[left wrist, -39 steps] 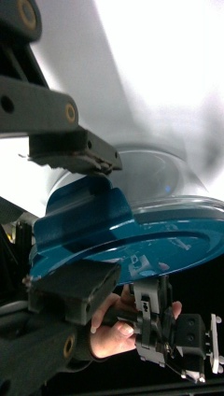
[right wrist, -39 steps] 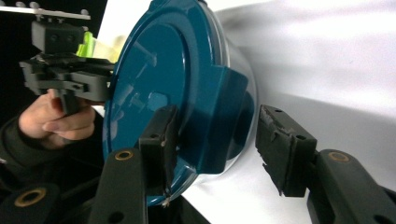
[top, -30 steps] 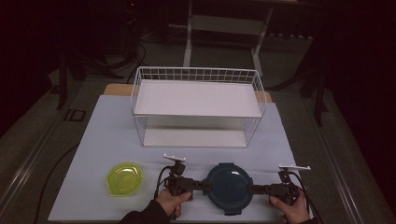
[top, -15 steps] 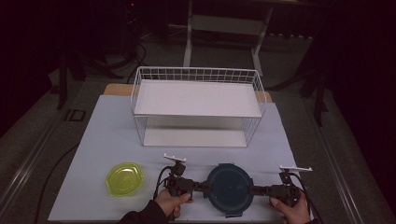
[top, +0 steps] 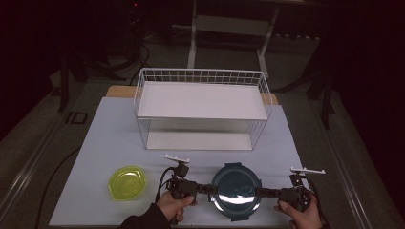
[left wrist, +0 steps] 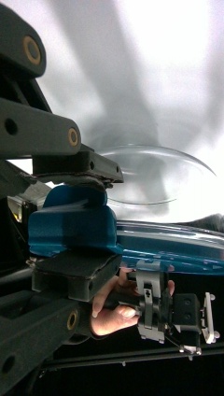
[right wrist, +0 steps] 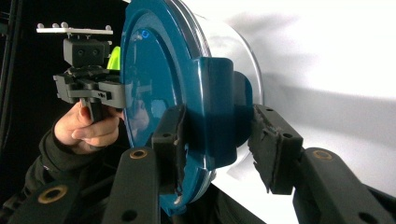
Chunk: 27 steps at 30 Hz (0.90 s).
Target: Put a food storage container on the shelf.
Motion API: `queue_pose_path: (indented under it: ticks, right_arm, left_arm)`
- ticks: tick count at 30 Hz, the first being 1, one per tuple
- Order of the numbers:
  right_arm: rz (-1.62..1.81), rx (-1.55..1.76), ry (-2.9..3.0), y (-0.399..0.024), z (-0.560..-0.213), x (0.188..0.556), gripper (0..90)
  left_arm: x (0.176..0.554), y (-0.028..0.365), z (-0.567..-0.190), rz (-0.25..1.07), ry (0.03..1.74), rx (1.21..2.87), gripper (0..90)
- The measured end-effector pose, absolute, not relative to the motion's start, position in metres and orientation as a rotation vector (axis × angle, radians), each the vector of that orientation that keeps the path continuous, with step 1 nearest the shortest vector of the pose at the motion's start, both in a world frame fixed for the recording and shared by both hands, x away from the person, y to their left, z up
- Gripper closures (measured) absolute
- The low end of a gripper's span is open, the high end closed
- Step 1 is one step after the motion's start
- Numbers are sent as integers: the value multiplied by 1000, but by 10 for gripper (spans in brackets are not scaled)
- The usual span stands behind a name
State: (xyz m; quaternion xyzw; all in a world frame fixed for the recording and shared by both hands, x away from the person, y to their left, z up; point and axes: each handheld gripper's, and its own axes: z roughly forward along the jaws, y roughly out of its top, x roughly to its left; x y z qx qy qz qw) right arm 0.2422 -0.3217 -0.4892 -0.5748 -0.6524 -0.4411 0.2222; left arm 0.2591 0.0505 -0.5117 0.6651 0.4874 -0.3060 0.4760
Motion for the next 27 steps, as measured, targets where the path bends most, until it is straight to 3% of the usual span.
queue_pose_path:
  ticks: [27]
  right_arm:
    - [-1405,-1479,-1917,-302,-398,258,570]
  left_arm:
    - [274,74,-415,-584,1095,1613,570]
